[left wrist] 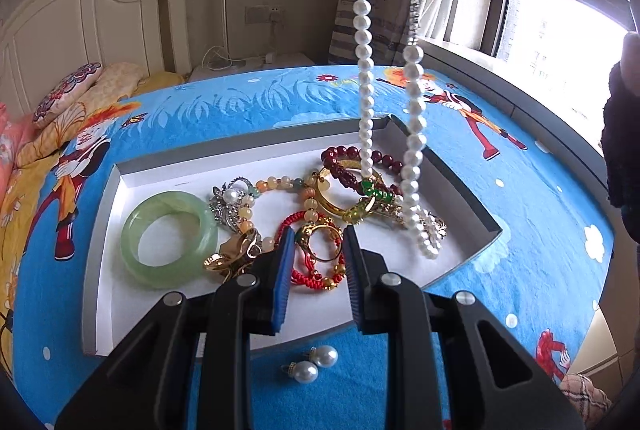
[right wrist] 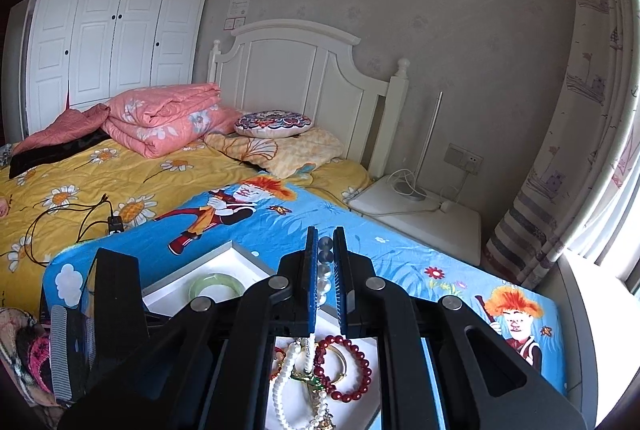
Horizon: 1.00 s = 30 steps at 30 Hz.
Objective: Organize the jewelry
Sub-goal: 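Lower the necklace into the tray with the right gripper while the left drops the ring there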
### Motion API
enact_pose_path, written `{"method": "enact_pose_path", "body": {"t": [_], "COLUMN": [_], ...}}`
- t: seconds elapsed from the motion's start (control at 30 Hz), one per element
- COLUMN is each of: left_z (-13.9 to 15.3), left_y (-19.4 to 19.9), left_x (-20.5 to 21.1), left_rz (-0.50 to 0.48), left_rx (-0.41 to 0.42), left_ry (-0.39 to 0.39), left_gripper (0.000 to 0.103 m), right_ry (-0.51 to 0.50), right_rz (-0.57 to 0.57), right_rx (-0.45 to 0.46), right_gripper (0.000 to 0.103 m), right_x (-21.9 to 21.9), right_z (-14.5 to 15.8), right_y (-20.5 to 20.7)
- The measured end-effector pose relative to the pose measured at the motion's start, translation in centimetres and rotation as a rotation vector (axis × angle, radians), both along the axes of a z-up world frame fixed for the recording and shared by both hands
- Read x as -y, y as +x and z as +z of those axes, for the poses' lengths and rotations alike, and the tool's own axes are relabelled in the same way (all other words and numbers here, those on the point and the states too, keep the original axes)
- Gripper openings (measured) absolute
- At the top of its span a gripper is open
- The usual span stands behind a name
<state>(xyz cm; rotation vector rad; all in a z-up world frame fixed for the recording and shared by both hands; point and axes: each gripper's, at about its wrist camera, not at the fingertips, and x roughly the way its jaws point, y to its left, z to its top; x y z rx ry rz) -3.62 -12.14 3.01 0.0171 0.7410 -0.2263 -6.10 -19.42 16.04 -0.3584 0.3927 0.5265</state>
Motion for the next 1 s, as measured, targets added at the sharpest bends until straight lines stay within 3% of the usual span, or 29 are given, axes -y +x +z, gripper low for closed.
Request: {"method": "enact_pose_path", "body": {"t": [0.07,0.27,0.33,0.77,0.8,0.87,0.9,0.93,1.0], "left_z": [-0.5,-0.4,0.0,-0.1,-0.1,-0.1,-0.1,-0.1,-0.2], "left_y": [0.3,-0.9,-1.9,-4.2,-4.2,-4.2,-4.2,-4.2,-4.1], "left_x": [-0.3,-2.2,-3.0,-7.6,-7.5,-7.3,-7.2,-7.1,-7.0], "left_rz": [0.01,0.027,0.055,0.146,0.147,0.144,0.142,0.141,0.141], "left_rx": [-0.009,0.027,0.059,0.048,0.047,0.048,0.047,0.045,0.041], "left_ry": [-0.01,-0.07,-0.071,-0.149,-0.148,-0.14,-0.136,-0.134,-0.133], "left_gripper": [0.025,0.057,0.074,0.083,0.083,0.084,0.087,0.087,0.088], "right_ry": [-0.022,-0.109,-0.125,-0.169,-0.165,-0.134,-0.112,-0.09,-0.061], "right_rz": [0.008,0.016,0.022,0.099,0.094,0.092,0.09,0.095,0.1], "right_rx": [-0.023,-0.071,-0.099,-0.399,-0.409,-0.415,-0.407,-0.396,-0.385], "right_gripper": [0.01,0.01,0.01,0.011,0.016,0.046,0.07,0.075,0.075], "right_x": [-1.2,-4.6,-5.4,-8.1,-8.0,-7.6,-7.2,-6.9,-6.1], "right_z": [-0.8,-3.5,-4.5,-12.3,-12.4,-12.2,-11.8,-11.4,-10.4], "right_y": [1.0,3.5,4.3,6.9,6.9,6.9,6.8,6.7,6.2]}}
